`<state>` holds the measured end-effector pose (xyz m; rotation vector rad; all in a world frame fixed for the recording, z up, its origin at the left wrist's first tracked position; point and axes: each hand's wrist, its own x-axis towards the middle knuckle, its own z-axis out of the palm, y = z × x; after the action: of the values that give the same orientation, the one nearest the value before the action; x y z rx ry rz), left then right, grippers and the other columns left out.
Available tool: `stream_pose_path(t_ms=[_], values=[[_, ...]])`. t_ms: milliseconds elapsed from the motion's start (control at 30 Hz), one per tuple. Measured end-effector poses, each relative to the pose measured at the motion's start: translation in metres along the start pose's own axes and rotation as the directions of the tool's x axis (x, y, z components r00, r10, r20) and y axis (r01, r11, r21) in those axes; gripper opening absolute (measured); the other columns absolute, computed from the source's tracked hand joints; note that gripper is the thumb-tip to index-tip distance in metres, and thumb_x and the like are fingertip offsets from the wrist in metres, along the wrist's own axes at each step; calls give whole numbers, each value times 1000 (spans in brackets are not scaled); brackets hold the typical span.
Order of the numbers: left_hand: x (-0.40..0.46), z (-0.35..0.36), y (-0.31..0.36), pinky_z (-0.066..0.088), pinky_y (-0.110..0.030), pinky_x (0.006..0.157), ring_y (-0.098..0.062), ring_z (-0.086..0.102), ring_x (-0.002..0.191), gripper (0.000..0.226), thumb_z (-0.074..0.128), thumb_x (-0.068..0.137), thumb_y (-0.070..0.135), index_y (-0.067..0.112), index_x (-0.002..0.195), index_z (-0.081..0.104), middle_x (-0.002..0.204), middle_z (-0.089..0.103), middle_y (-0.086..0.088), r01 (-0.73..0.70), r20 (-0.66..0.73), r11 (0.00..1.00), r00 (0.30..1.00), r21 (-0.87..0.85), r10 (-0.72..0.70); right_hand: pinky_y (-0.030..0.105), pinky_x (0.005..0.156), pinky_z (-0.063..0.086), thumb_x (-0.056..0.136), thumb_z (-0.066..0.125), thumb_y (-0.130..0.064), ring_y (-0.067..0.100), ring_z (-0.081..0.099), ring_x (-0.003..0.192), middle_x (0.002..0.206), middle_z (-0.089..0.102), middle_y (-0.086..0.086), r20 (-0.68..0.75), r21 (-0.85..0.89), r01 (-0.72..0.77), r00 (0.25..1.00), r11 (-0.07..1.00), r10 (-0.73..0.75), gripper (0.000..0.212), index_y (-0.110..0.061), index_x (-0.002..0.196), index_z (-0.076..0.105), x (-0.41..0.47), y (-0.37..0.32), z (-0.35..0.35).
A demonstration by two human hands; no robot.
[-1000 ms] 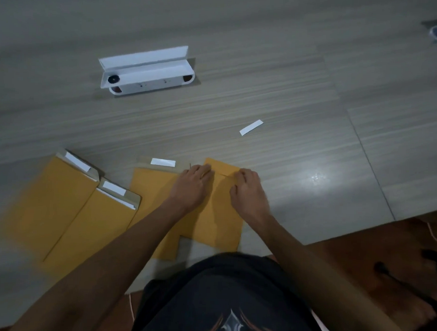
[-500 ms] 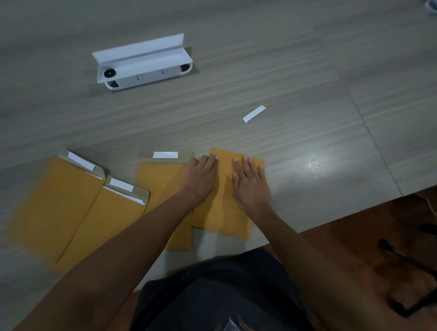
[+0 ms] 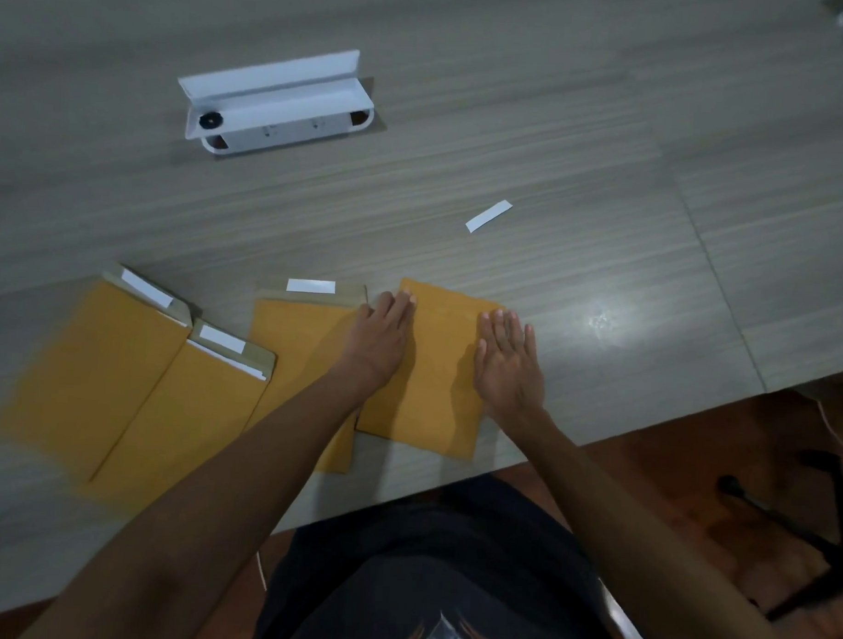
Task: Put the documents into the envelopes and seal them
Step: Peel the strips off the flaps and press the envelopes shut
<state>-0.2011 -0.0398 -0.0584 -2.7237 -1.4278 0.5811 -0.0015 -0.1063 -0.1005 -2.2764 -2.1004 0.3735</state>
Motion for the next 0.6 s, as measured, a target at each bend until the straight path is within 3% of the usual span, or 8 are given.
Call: stream_pose_path(t_ms=[67, 133, 233, 300, 400, 467, 533, 600], values=[[0, 1, 2, 37, -35, 105, -25, 31, 140, 56, 27, 97, 13, 6, 152, 23, 159, 21, -9, 22, -33, 998, 999, -67, -24, 48, 121, 9, 99, 9, -33, 30, 18, 149, 156, 31, 12, 45, -22, 28, 999, 999, -27, 61, -10, 149, 34, 9, 6, -5], [-1, -3, 0, 29, -38, 113, -26, 23, 145, 59, 44, 94, 9, 5, 150, 27, 160, 19, -8, 36, 20, 974, 999, -223, -33, 50, 121, 5, 99, 13, -41, 31, 11, 150, 159, 26, 10, 64, -43, 69, 996, 997, -66, 62, -12, 151, 30, 20, 13, -11], [-11, -2, -2, 42, -49, 106, -35, 45, 134, 51, 59, 80, -4, -2, 131, 55, 142, 50, -18, -13, -143, 900, 988, -435, -55, 50, 121, 4, 99, 33, -49, 32, 7, 150, 160, 23, 14, 75, -60, 108, 992, 992, -103, 65, -10, 151, 30, 33, 20, -18], [-23, 3, -10, 47, -51, 101, -38, 52, 127, 50, 66, 76, -4, -1, 126, 61, 134, 58, -20, 34, -171, 840, 974, -541, -149, 50, 121, 5, 96, 41, -48, 33, 6, 150, 160, 20, 16, 65, -67, 119, 991, 991, -115, 68, -8, 150, 29, 37, 17, -21], [-46, 3, -33, 47, -49, 96, -41, 55, 120, 50, 71, 73, 4, 0, 122, 62, 129, 59, -23, 220, -154, 793, 918, -567, -365, 52, 120, 15, 92, 52, -38, 38, 15, 148, 156, 29, 19, -25, -2, 183, 983, 983, -183, 67, -5, 147, 34, 37, -6, -25], [-61, 13, -54, 44, -48, 97, -40, 52, 121, 49, 71, 76, 12, 0, 122, 61, 129, 57, -23, 362, -119, 750, 857, -554, -502, 51, 114, 31, 89, 57, -30, 37, 31, 141, 145, 46, 18, -102, 104, 292, 954, 951, -281, 60, -5, 142, 42, 38, -37, -26], [-72, 26, -78, 39, -47, 104, -36, 44, 129, 54, 70, 84, 26, 2, 130, 54, 137, 50, -20, 458, -60, 694, 810, -556, -583, 46, 101, 44, 88, 55, -25, 32, 45, 124, 128, 57, 14, -124, 174, 390, 920, 904, -373, 53, -6, 137, 47, 43, -74, -26], [-76, 39, -97, 34, -46, 110, -32, 36, 137, 68, 70, 85, 38, 4, 139, 45, 145, 42, -16, 501, 10, 652, 797, -569, -604, 45, 91, 48, 89, 53, -24, 30, 50, 109, 116, 60, 12, -111, 191, 436, 900, 879, -422, 46, -7, 132, 52, 48, -108, -26]])
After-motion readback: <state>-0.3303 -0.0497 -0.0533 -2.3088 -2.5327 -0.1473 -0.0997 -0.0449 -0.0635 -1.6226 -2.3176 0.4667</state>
